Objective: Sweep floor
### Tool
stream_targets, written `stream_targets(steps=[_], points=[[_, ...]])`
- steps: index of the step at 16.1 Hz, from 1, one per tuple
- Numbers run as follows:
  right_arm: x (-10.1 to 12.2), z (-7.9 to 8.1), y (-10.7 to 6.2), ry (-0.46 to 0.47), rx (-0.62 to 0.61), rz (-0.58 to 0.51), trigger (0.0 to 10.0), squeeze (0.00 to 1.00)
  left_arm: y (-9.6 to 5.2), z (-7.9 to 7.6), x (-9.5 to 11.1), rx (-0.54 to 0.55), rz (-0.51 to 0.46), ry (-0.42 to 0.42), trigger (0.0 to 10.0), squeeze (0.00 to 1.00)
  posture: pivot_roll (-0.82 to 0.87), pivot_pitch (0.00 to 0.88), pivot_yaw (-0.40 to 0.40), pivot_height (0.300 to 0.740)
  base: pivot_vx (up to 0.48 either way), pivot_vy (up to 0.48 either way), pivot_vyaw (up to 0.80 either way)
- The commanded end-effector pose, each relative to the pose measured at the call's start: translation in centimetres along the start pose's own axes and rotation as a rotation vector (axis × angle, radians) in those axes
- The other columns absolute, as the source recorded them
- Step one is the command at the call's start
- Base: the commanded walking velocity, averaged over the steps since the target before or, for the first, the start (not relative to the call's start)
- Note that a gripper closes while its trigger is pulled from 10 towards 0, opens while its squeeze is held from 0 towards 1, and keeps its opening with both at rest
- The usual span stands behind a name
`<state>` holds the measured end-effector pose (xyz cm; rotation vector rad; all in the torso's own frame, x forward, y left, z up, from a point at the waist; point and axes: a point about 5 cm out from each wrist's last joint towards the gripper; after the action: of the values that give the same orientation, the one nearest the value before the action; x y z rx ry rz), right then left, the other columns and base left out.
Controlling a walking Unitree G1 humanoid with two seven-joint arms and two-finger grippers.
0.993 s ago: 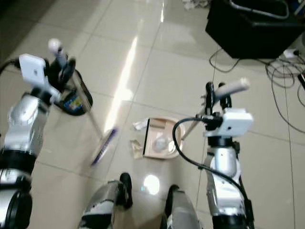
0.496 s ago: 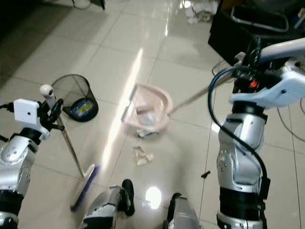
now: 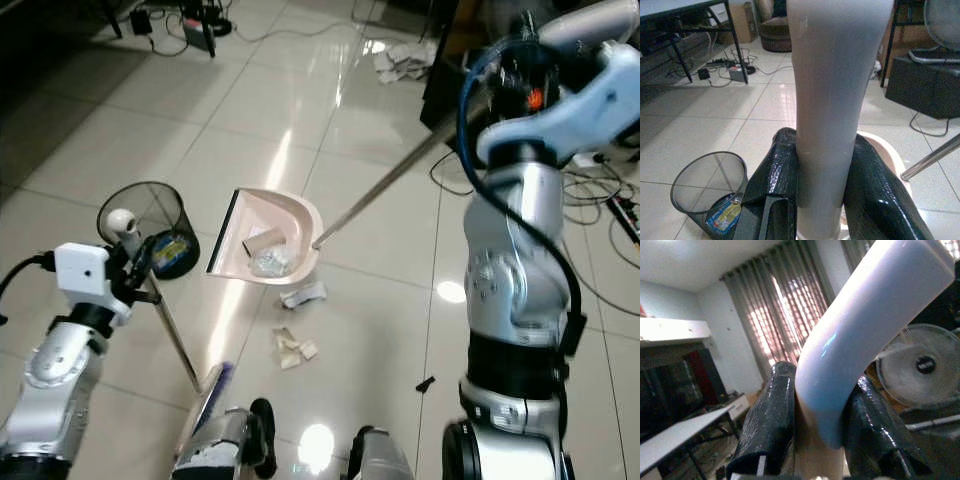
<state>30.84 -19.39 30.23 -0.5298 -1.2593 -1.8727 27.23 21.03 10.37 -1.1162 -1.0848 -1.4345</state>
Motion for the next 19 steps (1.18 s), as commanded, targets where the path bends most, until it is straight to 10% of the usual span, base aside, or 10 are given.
stream_targets(steps=[1,19], points=[[1.0,0.8,0.5,0.028,0.027,-0.038,10.0,0.00,0.1,-0.1,0.8,0.017,-0.024,0.011,10.0,0.00,0.00,0.090,0.036,0.740,0.000,0.000,0.43],[-0.6,1.7,2.0,0.070,0.064,0.012,10.0,0.00,0.7,-0.6,1.4,0.099,-0.019,0.006,10.0,0.00,0.00,0.057,0.026,0.740,0.295,0.000,0.61]])
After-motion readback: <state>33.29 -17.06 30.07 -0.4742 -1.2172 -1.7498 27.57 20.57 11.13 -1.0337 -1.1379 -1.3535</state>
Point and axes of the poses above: a point about 5 cm out from each wrist's last joint towards the gripper, its own y axis pointing out of the wrist towards the gripper, its own x axis along the axis of the wrist's last joint, z = x × y, and after that the axes turned 4 degrees about y, right-handed
